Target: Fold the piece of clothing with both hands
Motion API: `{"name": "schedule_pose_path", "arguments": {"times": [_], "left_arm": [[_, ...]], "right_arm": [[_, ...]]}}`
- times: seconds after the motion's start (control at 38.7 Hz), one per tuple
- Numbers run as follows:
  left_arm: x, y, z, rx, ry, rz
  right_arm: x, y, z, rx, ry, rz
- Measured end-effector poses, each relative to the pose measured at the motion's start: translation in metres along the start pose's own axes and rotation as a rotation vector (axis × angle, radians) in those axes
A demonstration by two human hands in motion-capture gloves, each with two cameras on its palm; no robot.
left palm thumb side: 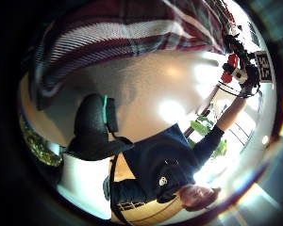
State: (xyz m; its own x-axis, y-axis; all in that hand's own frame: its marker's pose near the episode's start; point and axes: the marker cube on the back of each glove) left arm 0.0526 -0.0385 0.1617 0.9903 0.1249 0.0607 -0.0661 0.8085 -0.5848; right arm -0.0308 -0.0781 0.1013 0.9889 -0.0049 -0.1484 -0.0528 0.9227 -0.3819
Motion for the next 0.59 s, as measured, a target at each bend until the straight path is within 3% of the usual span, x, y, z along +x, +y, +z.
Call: {"name": "schedule_pose_path", "arguments": {"times": [0.21, 0.34, 0.44, 0.59], "left_arm": [[-0.004, -0.005, 0.004, 0.176, -0.031, -0.043], [-0.009, -0.042, 0.033, 0.267, -0.068, 0.032], [-0.002, -0.028, 0.043, 0.263, -0.079, 0.08], [0.01, 0.007, 0.057, 0.207, -0.094, 0.116]], "right_arm": [[0.005, -0.003, 0.003, 0.126, -0.047, 0.048], [0.01, -0.002, 0.006, 0.27, 0.019, 0.074], [0.013, -0.006, 0.014, 0.41, 0.113, 0.063], [0.02, -0.032, 0.06, 0.39, 0.133, 0.009]]}}
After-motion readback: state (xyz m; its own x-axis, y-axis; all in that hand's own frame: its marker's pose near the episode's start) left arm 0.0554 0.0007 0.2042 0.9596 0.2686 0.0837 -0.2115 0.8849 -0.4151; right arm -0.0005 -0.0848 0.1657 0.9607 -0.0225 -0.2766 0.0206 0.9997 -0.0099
